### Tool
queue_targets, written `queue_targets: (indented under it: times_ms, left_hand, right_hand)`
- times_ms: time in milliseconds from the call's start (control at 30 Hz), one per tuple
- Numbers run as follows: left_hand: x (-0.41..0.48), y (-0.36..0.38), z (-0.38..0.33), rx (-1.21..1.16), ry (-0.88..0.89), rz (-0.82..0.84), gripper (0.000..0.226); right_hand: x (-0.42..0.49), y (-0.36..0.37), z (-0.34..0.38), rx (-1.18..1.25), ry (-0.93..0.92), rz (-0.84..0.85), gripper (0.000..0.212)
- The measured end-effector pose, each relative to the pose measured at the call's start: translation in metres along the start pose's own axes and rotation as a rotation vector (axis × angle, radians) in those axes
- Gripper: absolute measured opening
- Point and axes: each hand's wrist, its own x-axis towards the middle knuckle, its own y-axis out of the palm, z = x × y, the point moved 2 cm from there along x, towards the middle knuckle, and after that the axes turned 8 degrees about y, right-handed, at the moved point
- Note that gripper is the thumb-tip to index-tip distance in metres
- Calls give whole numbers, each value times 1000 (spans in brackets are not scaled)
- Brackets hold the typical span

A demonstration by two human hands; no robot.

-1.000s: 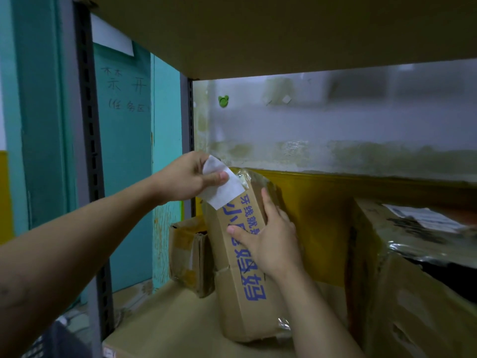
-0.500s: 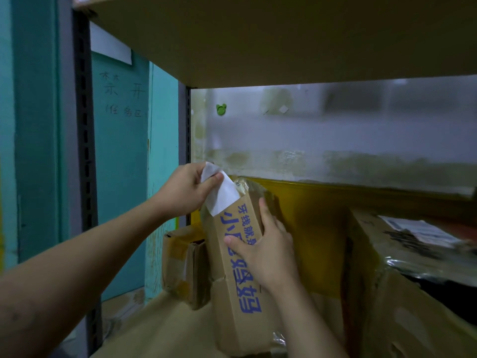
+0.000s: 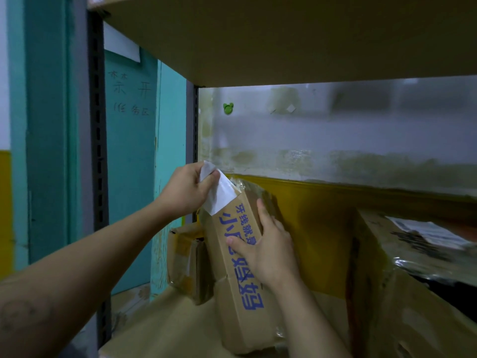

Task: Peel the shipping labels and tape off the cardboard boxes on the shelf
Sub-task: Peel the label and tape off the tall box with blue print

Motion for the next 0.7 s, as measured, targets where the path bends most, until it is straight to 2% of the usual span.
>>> queue_targets:
  times_ms: [133,267,533,700]
  left_hand:
    - [-1,2,1,82,-24,-47,33]
    - [-3,3,2,37,-31,-97,35]
    - [-9,15,3,-223,-178,-110,28]
    - [-13,29,-1,-396,-238,-42,24]
  right_hand:
    - [0,3,0,36,-1,2,105]
    - [-2,4,-3,61,-2,-23,106]
    - [-9,-13,-9,-30,37,-16,103]
    - [-12,-27,-16,-75,77,13,117]
